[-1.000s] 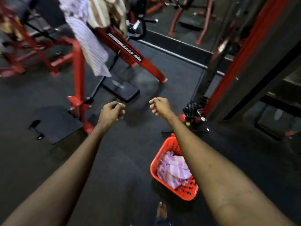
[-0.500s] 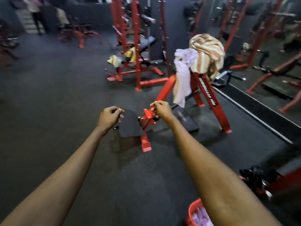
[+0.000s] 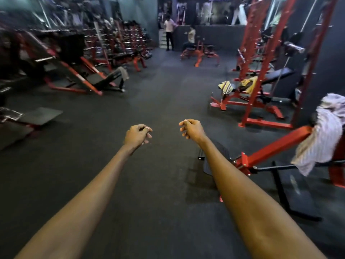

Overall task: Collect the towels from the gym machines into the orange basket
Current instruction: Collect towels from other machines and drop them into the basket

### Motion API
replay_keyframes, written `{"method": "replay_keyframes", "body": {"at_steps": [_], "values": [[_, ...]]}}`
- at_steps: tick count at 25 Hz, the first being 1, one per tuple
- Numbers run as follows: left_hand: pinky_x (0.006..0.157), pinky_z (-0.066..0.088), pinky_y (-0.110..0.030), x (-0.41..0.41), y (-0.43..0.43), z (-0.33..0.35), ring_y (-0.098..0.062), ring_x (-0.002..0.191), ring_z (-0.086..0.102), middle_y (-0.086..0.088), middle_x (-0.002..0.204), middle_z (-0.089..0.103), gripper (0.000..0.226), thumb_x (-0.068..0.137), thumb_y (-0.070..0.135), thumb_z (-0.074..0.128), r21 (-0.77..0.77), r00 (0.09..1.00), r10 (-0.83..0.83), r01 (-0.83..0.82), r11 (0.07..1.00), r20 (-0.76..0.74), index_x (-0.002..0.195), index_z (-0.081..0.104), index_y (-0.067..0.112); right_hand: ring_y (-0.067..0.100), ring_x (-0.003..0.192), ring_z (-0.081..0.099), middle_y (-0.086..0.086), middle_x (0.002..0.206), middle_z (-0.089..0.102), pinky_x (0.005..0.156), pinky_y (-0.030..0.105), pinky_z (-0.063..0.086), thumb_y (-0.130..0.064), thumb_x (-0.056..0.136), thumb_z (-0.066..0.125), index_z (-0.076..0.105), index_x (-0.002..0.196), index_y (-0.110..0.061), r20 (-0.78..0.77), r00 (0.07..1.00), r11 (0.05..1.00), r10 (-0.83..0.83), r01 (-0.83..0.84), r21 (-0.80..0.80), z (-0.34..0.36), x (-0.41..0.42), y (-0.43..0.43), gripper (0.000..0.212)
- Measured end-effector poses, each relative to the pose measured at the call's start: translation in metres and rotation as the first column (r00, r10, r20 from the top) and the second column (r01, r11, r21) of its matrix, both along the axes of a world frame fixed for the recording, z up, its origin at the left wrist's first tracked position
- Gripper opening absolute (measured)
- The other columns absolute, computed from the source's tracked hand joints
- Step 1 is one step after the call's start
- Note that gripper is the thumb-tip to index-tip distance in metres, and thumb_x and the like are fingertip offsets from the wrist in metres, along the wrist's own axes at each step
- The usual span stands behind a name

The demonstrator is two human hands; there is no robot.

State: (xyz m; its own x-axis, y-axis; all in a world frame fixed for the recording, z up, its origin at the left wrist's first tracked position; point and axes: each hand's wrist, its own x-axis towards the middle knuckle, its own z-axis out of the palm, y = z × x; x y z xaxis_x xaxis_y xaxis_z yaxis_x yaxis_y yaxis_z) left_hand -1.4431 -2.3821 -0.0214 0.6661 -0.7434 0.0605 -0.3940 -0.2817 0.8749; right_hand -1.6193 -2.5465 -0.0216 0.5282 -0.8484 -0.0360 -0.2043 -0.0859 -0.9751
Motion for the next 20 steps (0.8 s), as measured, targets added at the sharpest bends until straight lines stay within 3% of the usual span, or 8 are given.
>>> {"method": "replay_keyframes", "body": {"at_steps": [10,20], "values": [[0.049,0.044,-0.021,0.033,0.000,0.000,-0.014,0.055,0.064,0.000,0.072,0.075,0.023,0.094,0.020,0.052,-0.024,0.987,0.161,-0.160,0.987,0.008,0.086,0.074,0.017,0.012,0.048,0.053,0.001,0.068,0.063,0.041,0.022,0.038,-0.020,0.103,0.041,0.067,0.088,-0.012,-0.015,0.998,0.998,0.068,-0.068,-0.002,0.000,0.043,-0.030,0.030],[0.048,0.044,-0.022,0.199,0.055,-0.004,-0.015,0.056,0.063,-0.004,0.075,0.075,0.024,0.096,0.019,0.052,-0.027,0.925,0.379,-0.380,0.925,-0.023,0.089,0.074,0.014,0.014,0.051,0.055,0.001,0.069,0.063,0.046,0.025,0.039,-0.020,0.103,0.042,0.068,0.091,-0.010,-0.039,0.952,0.952,0.305,-0.305,0.005,-0.008,0.245,-0.004,0.030]]}}
